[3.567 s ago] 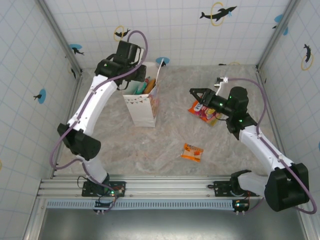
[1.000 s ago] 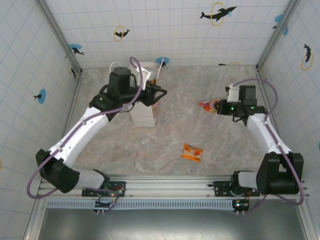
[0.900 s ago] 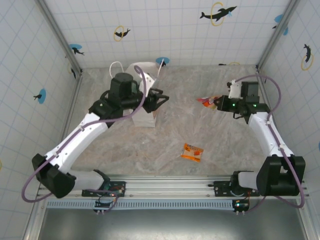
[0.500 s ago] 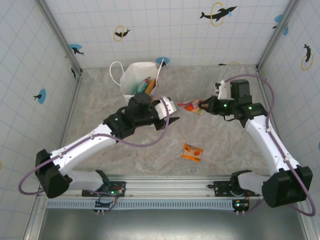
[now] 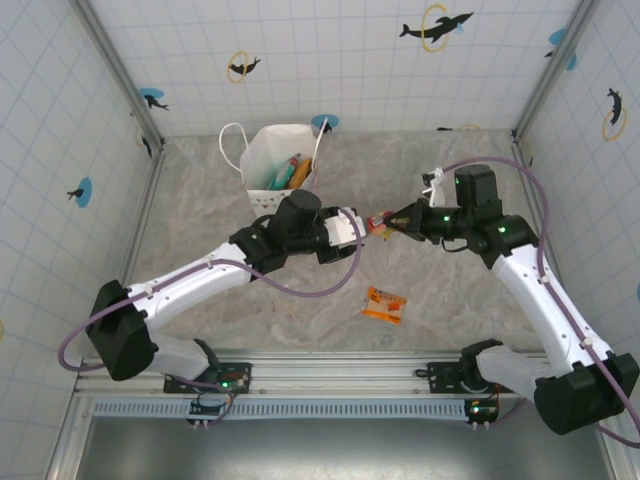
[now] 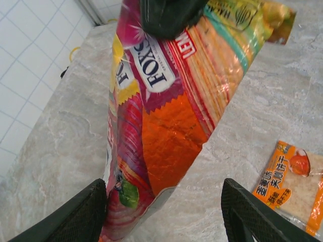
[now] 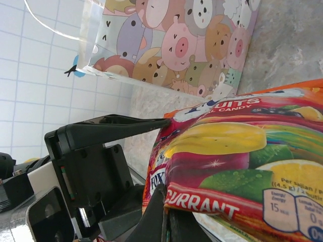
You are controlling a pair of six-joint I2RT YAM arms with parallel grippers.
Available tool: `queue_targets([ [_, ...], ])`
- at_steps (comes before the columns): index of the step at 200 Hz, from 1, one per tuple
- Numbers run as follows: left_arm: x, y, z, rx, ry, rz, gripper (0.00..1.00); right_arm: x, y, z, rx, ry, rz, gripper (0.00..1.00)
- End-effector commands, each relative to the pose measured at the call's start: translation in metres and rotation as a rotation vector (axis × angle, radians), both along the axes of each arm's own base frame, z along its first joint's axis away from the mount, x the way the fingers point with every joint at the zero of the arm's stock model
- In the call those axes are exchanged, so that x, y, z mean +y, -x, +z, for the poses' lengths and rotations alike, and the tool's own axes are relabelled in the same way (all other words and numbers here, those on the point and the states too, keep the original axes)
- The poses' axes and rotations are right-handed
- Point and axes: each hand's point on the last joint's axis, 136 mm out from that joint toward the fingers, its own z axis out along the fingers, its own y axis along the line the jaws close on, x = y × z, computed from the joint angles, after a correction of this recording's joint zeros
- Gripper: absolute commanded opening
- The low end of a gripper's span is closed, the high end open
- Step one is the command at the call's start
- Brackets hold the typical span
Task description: Place the snacks into the paper bag
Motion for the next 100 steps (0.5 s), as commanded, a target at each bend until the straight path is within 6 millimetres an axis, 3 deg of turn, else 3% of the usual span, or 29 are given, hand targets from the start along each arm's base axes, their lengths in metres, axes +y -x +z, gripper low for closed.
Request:
queue_targets([
  [1,-0.0078,-0.0010,0.0024,-0.050,0.009,-0.035,0.61,0.0077,0.0092,0.0225,-0.047,-0.063,0.045,0.00],
  [55,-0.0147,-0.0029,-0.0055,-0.049,0.014,-0.051,0.61,0.0113,0.0146,0.0273,-0.042,-0.087,0.067,0.00],
  [100,-0.0159,-0.0047,-0.0008,-0.042,0.016,-0.043,0.29,0.0107,0.0162,0.0312,-0.047,-0.094,0.063,0.01],
])
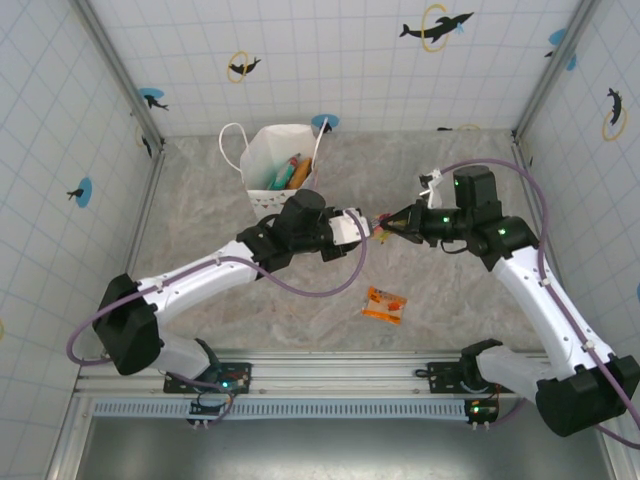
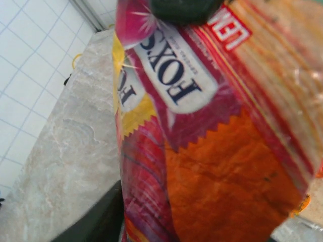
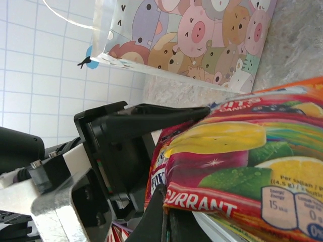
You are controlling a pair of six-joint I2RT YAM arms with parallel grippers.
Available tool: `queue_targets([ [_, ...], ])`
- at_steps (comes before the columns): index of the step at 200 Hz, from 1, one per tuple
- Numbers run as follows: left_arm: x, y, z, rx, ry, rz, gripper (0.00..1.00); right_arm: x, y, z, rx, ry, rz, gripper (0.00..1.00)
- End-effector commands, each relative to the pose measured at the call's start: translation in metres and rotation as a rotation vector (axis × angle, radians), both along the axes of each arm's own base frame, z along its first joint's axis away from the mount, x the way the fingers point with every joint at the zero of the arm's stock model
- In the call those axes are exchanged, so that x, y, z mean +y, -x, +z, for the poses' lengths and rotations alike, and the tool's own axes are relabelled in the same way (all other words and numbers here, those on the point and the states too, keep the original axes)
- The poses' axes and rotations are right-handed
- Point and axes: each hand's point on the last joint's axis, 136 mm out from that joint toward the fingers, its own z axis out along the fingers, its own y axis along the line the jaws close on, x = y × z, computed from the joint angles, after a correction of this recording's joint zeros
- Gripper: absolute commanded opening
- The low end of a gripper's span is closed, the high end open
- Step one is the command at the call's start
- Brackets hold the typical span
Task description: Place the snacks into the paper bag
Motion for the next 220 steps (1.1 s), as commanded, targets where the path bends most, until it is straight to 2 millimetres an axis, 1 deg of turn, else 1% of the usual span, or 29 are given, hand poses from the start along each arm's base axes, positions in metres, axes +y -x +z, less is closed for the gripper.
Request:
queue_targets([
  [1,-0.006,0.002,0.007,-0.008,0.018,-0.023,0.28,0.004,0.006,0.024,-0.079,-0.051,0.030,0.01],
  [27,-0.002,0.001,0.010,0.035,-0.003,0.016,0.20,0.001,0.002,0.023,-0.101,-0.031,0.013,0.06],
  [31,-0.002,0.000,0.009,0.046,-0.009,0.024,0.19,0.000,0.000,0.023,-0.106,-0.024,0.005,0.08],
  [51,0.003,0.002,0.017,0.089,-0.021,0.049,0.12,-0.011,-0.009,0.023,-0.132,0.006,-0.051,0.27],
  [71,0.009,0.003,0.029,0.131,-0.017,0.097,0.04,-0.027,-0.020,0.030,-0.167,0.018,-0.116,0.37],
  [84,0.015,0.001,0.038,0.157,-0.022,0.143,0.00,-0.038,-0.026,0.033,-0.182,0.021,-0.156,0.38],
  [108,0.025,-0.002,0.051,0.204,-0.045,0.222,0.00,-0.058,-0.036,0.036,-0.194,0.022,-0.225,0.41],
  [116,0.028,-0.003,0.055,0.219,-0.050,0.252,0.00,-0.065,-0.040,0.035,-0.199,0.028,-0.250,0.43],
  [142,0.036,-0.009,0.077,0.281,-0.041,0.354,0.00,-0.082,-0.049,0.028,-0.209,0.073,-0.326,0.44],
  [161,0.039,-0.010,0.094,0.335,-0.028,0.416,0.00,-0.088,-0.054,0.017,-0.197,0.106,-0.359,0.44],
  [174,0.044,-0.011,0.103,0.363,-0.022,0.458,0.00,-0.090,-0.054,0.009,-0.179,0.118,-0.367,0.44],
  [178,0.046,-0.011,0.109,0.367,-0.010,0.472,0.00,-0.090,-0.054,0.007,-0.174,0.120,-0.368,0.44],
  [189,0.050,-0.014,0.119,0.390,0.013,0.512,0.00,-0.091,-0.054,0.001,-0.164,0.130,-0.372,0.44],
  [204,0.059,-0.020,0.133,0.437,0.058,0.565,0.00,-0.091,-0.054,-0.005,-0.156,0.144,-0.375,0.44],
  [220,0.074,-0.030,0.143,0.494,0.108,0.641,0.00,-0.091,-0.053,-0.012,-0.146,0.150,-0.372,0.44],
])
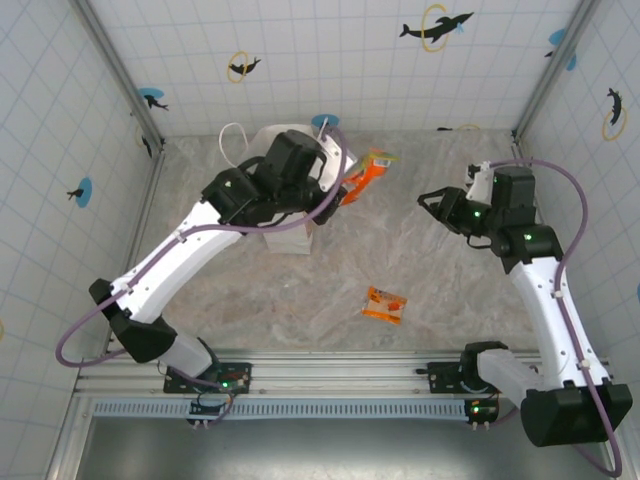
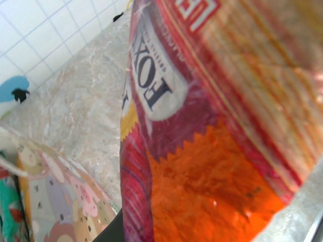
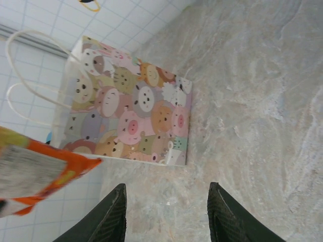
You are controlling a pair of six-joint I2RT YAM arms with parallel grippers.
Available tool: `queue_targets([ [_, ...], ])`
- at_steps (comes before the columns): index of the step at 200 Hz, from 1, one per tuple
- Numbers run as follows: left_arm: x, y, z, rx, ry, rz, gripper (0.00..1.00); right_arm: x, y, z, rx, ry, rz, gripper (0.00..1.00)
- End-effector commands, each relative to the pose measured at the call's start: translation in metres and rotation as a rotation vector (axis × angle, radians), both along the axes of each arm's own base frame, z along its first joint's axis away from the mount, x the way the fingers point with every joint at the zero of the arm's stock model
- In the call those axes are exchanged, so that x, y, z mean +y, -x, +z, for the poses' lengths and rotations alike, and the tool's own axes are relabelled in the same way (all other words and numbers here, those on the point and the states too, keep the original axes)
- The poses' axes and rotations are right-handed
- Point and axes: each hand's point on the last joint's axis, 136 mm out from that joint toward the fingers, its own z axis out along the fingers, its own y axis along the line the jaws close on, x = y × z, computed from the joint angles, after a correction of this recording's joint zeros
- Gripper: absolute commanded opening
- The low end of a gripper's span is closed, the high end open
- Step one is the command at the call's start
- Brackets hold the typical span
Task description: Place the snacks into the paper bag
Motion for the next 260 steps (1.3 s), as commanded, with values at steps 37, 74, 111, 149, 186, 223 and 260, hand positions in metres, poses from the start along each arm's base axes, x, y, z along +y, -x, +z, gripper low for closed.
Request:
queue_targets([
  [37,0.070,-0.040,0.038,0.160,0.190,0.407,0.00,0.001,0.002,-0.022,0.017,0.039,0.002,0.43],
  [74,0.102,-0.059,0.048,0.125,0.292,0.558,0.00,0.006,0.000,-0.035,0.040,0.057,0.020,0.42],
  [111,0.113,-0.073,0.062,0.098,0.365,0.604,0.00,0.011,-0.001,-0.046,0.059,0.059,0.037,0.42],
  [149,0.127,-0.089,0.043,0.153,0.329,0.675,0.00,0.012,0.002,-0.054,0.078,0.061,0.040,0.41],
  [186,0.119,-0.096,0.000,0.270,0.207,0.675,0.00,0.012,0.003,-0.059,0.089,0.064,0.040,0.42],
  [223,0.114,-0.107,-0.027,0.311,0.141,0.682,0.00,0.014,0.004,-0.061,0.097,0.064,0.046,0.42],
  [260,0.100,-0.110,-0.054,0.393,0.103,0.640,0.00,0.013,0.006,-0.066,0.112,0.069,0.049,0.42],
])
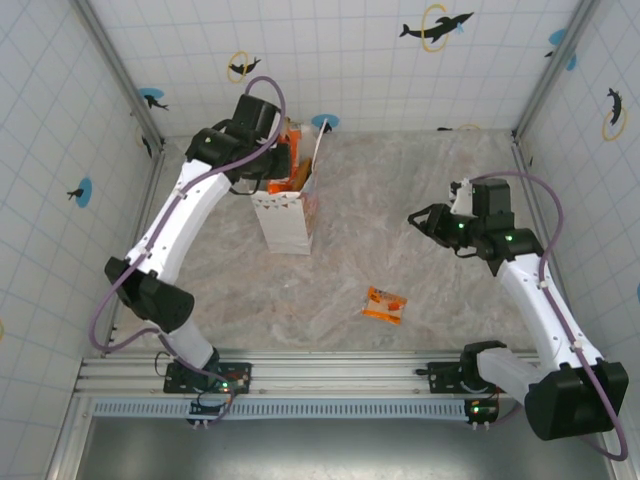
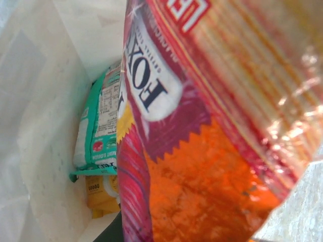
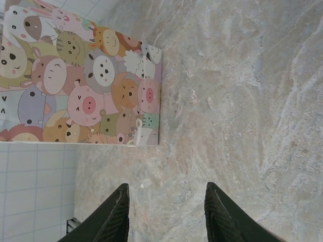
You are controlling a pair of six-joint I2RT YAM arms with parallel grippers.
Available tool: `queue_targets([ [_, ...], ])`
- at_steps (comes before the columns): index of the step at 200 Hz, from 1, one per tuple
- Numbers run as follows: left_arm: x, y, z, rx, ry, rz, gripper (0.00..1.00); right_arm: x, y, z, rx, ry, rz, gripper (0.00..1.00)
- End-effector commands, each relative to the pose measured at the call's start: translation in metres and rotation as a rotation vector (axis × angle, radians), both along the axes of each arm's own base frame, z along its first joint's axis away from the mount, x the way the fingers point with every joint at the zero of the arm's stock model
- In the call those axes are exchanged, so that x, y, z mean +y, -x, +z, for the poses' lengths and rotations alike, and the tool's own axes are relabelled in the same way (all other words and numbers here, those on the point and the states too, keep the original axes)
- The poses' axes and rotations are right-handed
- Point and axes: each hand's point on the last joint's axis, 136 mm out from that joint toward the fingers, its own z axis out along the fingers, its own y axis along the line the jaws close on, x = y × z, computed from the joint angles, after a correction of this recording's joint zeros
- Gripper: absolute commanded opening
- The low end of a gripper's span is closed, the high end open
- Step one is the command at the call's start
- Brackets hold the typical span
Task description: Place the snacks into the paper bag
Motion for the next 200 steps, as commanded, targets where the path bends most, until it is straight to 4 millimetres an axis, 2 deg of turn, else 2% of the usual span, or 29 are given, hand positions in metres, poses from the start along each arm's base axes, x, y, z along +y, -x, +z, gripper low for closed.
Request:
queue_targets([
  [1,-0.010,0.000,0.002,0.017,0.028,-0.044,0.00,0.001,0.000,-0.008,0.006,0.011,0.007,0.42],
  [18,-0.015,-0.001,-0.008,0.052,0.037,-0.053,0.03,0.000,0.000,-0.009,0.008,0.014,0.005,0.42],
  [39,-0.016,-0.006,-0.013,0.062,0.025,-0.044,0.18,-0.001,-0.001,-0.008,0.001,0.021,-0.002,0.42],
  [70,-0.008,-0.015,0.000,-0.007,0.005,-0.004,0.28,-0.001,-0.002,-0.005,-0.005,0.021,-0.003,0.42],
  [102,0.011,-0.024,0.019,-0.103,-0.048,0.057,0.36,-0.001,-0.002,-0.005,-0.006,0.021,-0.005,0.42],
  [127,0.020,-0.028,0.028,-0.141,-0.071,0.077,0.36,0.000,-0.003,-0.005,-0.006,0.019,-0.004,0.42],
  [158,0.010,-0.030,0.039,-0.183,-0.007,0.038,0.36,0.001,-0.004,-0.004,-0.009,0.019,-0.004,0.42],
  [200,-0.006,-0.040,0.037,-0.205,0.046,-0.018,0.31,0.003,-0.004,-0.007,0.000,0.019,0.003,0.41],
])
